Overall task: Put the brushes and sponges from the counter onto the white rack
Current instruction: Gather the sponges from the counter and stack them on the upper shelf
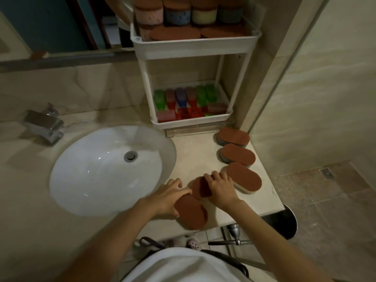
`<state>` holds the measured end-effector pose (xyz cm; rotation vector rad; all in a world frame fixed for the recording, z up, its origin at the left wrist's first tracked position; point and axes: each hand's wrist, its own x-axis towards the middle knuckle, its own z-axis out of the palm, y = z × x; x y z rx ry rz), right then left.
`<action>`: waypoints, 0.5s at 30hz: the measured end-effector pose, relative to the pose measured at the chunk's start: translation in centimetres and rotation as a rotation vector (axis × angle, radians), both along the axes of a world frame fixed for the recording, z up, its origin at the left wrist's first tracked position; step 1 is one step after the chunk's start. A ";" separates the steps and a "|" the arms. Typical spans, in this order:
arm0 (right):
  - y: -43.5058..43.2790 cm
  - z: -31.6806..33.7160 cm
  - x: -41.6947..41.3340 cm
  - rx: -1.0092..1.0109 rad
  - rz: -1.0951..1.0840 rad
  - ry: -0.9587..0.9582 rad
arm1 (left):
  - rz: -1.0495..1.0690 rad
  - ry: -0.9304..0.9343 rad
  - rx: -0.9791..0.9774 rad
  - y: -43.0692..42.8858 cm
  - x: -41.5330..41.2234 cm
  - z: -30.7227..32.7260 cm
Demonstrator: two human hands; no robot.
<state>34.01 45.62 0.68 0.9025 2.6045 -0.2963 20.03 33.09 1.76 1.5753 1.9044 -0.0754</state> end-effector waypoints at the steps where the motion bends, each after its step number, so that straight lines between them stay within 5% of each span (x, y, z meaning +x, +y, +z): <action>1: 0.1 -0.1 0.0 -0.008 -0.017 -0.006 | 0.020 0.046 0.016 -0.1 0.0 0.0; 4: 0.3 0.1 -0.3 -0.027 -0.054 0.012 | 0.090 0.178 0.053 -0.1 -0.3 -0.1; 15: 2.1 5.2 -1.5 -0.012 -0.202 0.277 | 0.196 0.190 0.192 1.1 -1.3 2.3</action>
